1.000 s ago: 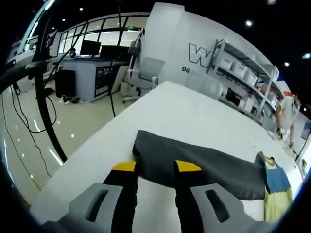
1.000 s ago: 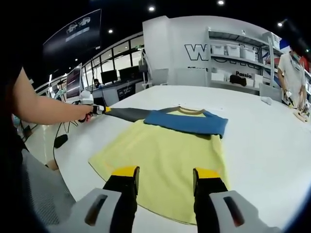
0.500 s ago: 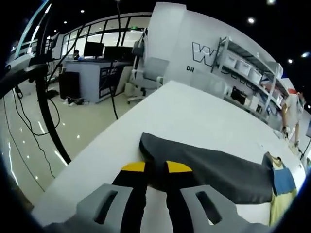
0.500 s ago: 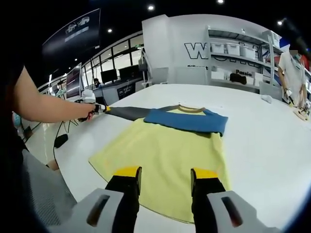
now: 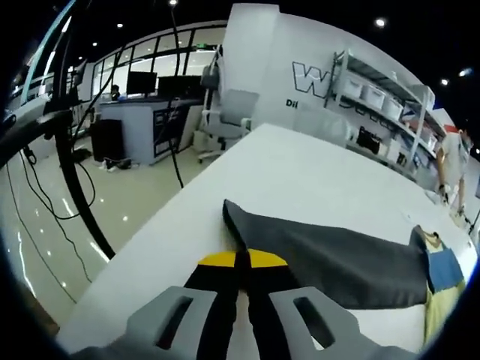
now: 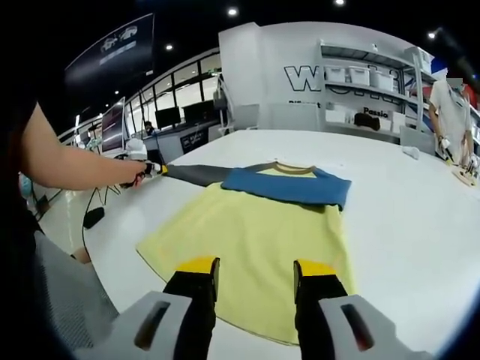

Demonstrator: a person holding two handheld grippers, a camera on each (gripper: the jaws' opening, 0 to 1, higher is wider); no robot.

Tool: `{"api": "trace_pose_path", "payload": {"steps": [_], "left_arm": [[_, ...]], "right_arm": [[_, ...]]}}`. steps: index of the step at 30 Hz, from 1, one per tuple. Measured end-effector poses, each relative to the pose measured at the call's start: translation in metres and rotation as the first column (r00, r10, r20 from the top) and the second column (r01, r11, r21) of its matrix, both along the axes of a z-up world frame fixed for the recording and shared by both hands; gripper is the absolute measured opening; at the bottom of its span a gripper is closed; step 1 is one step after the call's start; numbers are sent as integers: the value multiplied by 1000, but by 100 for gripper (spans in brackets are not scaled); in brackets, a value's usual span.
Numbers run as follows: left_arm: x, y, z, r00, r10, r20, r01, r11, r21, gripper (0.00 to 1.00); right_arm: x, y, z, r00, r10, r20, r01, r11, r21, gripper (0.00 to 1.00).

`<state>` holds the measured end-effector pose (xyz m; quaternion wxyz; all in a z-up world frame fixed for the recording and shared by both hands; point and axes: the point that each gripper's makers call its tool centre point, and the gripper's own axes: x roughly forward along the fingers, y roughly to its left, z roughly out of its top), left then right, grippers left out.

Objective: Fold the garment on the visible template until the final outline fits inside the template.

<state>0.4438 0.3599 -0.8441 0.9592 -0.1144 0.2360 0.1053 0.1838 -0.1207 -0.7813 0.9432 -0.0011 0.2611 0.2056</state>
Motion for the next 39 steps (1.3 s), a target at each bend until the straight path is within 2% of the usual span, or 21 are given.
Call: {"api": "trace_pose_path", "payload": {"steps": [13, 26, 34, 39], "left_arm": [[-4, -15, 36, 998, -46, 43, 44, 998, 41, 0], [4, -46, 87, 985, -138, 105, 127, 986, 110, 0], [6, -74, 111, 972, -187, 139, 171, 978, 121, 0], [8, -98, 123, 963, -222, 152, 203, 970, 130, 0]], "right_arm": [[1, 3, 11, 999, 7, 38, -8, 1000, 18, 39], [3, 5, 26, 996, 9, 90, -13, 999, 45, 39], [2, 7, 30, 995, 18, 102, -23, 999, 46, 39], [1, 6, 32, 994, 18, 109, -23, 999, 47, 39]]}}
